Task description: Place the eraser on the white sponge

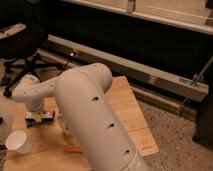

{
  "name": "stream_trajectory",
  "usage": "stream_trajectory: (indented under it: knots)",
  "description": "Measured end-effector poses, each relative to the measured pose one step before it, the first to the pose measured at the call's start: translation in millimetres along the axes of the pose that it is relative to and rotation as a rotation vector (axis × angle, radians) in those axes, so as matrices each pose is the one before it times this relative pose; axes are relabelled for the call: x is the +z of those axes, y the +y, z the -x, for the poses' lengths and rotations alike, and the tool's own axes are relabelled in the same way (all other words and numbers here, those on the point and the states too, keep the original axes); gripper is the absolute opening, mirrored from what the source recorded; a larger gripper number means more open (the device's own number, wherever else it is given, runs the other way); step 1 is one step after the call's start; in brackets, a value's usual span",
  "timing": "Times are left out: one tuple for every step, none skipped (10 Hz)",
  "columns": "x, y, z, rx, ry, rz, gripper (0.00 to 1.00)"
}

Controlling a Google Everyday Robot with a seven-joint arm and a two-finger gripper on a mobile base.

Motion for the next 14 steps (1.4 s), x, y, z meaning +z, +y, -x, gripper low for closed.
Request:
stream_trajectory:
  knots:
    - [2.79,1.23,0.96,-0.00301,0.00410,0.00710,0.00]
    - [2.74,0.23,2.83,-0.00123,-0.00290,0.00654,0.00]
    - [2.09,-0.72,2.38,-0.00020,-0.00300,0.00373,0.00]
    - [0.37,-1.15,1.67,-0.00056,-0.00397,0.00048,0.00]
    - [0.10,-1.18,2.11,-0.00186,-0.00498,0.00001,0.01]
    - [0.23,-0.41,2.09,0.00250,-0.00423,0.00168,0.06]
    - [0.43,0.05,1.37,0.00095,-0.00182,0.00210,0.16]
    - [0.23,0.07,0.76,-0.00002,-0.00107,0.00107,0.23]
    - [0.66,0.42,0.98,-0.00098,-0.00015,0.00130,0.36]
    - [0.33,0.54,0.74,-0.00173,0.00061,0.00093,0.45]
    - [0.69,0.64,0.49,-0.00103,-0.00051,0.00207,0.56]
    - [-0.06,0.01,0.44,-0.00017,-0.00319,0.00159,0.66]
    - [0.08,0.24,-0.22,0.00031,-0.00433,0.00407,0.75]
    - [-0.54,0.05,-0.21,0.00174,-0.00462,0.00344,0.80]
